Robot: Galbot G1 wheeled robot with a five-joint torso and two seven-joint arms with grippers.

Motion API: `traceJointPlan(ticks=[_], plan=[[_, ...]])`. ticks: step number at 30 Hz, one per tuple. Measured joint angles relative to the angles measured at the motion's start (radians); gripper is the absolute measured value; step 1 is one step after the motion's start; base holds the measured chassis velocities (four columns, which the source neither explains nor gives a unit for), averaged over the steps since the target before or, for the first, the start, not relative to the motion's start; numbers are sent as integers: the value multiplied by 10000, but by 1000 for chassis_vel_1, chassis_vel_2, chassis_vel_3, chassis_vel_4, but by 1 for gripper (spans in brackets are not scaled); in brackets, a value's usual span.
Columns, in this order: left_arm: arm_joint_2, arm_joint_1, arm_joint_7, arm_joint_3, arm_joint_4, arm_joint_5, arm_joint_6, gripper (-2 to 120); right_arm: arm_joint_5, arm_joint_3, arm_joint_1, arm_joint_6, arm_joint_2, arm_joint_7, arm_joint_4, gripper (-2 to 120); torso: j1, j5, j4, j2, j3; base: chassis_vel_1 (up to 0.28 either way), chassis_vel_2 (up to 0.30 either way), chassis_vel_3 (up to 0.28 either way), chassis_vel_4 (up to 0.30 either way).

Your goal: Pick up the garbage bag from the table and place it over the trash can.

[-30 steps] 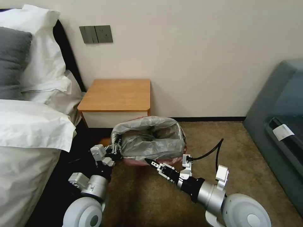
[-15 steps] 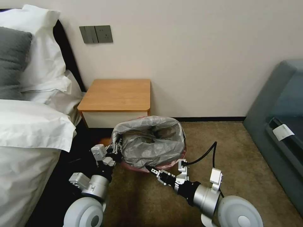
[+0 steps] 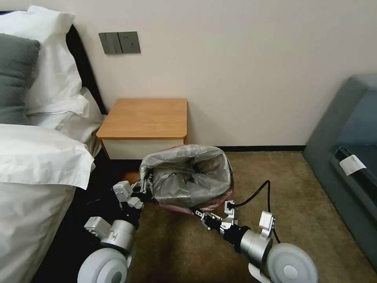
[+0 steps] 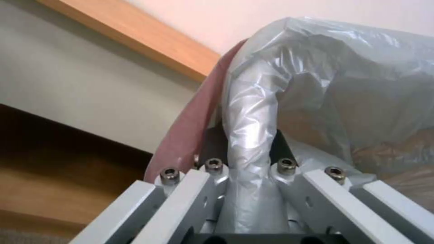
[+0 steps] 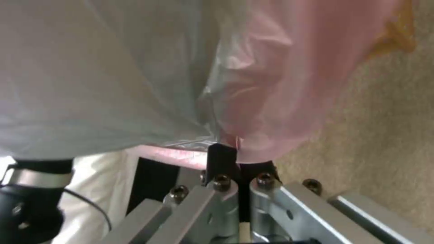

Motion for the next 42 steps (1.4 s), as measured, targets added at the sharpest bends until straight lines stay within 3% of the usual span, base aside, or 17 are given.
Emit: traceJointPlan(ticks=[19,28,39,42], plan=[[136,109,-45,-84,-101,-347,349,5,-1453,116,137,398,333,-518,-571,0,0,1,0,0,0,0,0,0,0],[143,-216,-469,-148,252,-136,392,5,-3445,476,-429,523,-329,-2138,-99,30,0,0,0,0,0,0,0,0,0],[205,-391,-1253,-368,246,-340,857,5,-4370,1065,-1355,1043,-701,-2804,315,68,0,1,1,0,0,0,0,0,0],[233,-337,-1429,-424,223,-311,1022,5,-4889,1502,-2082,1588,-702,-3014,1007,84,0,0,0,0,0,0,0,0,0]])
